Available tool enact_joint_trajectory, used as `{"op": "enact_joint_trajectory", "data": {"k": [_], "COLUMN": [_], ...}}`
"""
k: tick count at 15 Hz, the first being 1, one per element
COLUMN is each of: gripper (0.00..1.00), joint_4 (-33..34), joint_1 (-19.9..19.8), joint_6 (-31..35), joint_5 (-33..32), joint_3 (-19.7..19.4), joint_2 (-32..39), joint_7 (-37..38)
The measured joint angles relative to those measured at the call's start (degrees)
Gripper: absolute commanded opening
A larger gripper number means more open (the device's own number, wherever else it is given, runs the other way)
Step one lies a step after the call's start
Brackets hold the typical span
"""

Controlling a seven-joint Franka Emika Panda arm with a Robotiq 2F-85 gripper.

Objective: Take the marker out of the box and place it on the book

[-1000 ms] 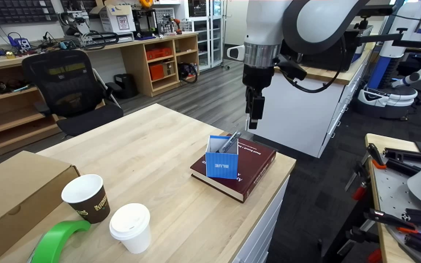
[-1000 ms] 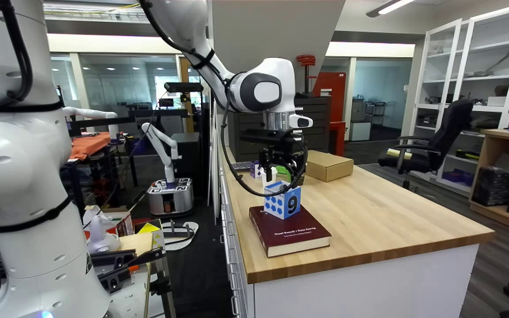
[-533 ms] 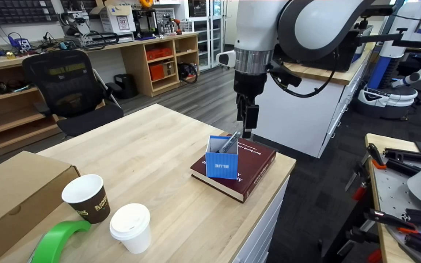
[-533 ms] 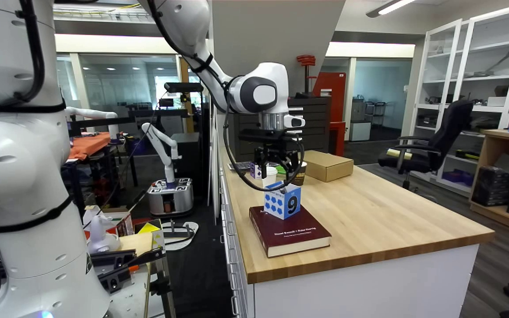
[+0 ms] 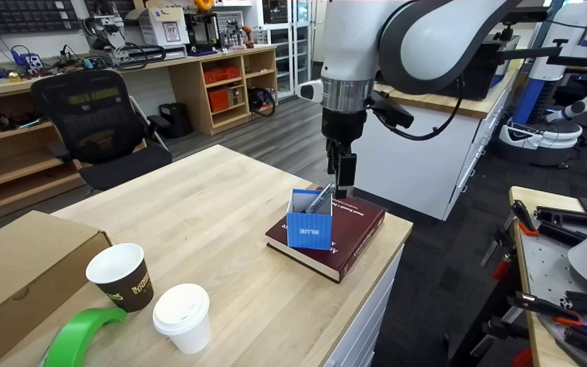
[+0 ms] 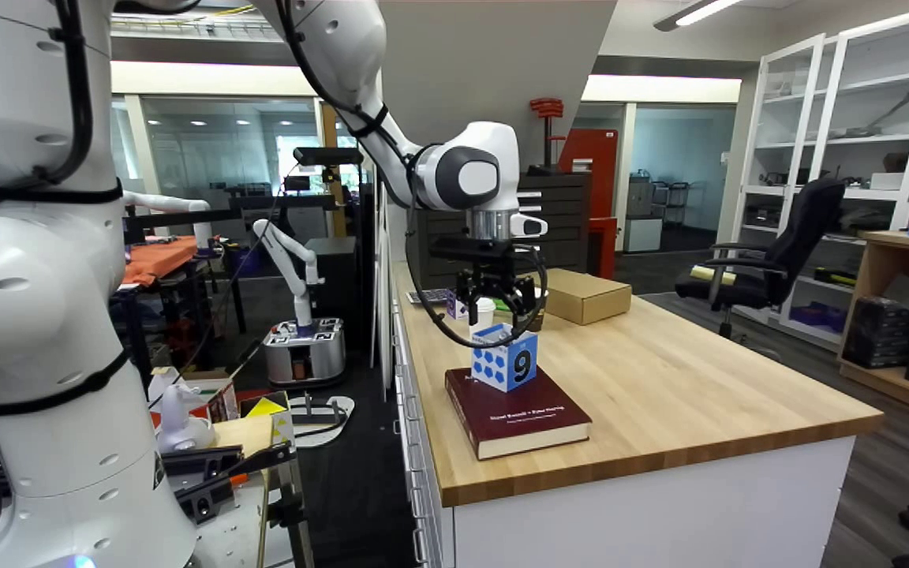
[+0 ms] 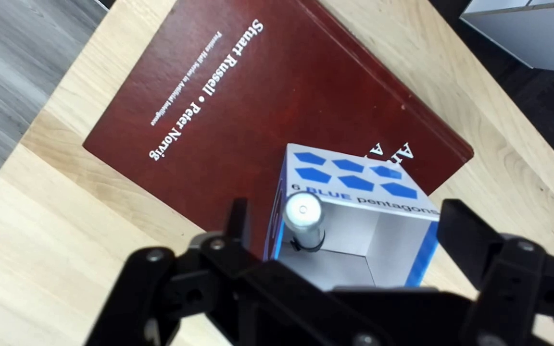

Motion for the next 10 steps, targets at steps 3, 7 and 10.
{"op": "enact_joint_trajectory", "data": {"k": [3, 7, 10], "gripper": [1.00, 1.00, 1.00], "joint_4": [0.21, 0.40, 0.42], "joint_1": [-0.11, -0.60, -0.90], "joint_6": [0.00, 0.00, 0.00], "joint_5": [0.00, 0.01, 0.15], "joint_3": [-0.11, -0.29, -0.46], "joint_2": [0.52, 1.07, 1.16], "joint_7": [-0.05, -0.26, -0.82]}}
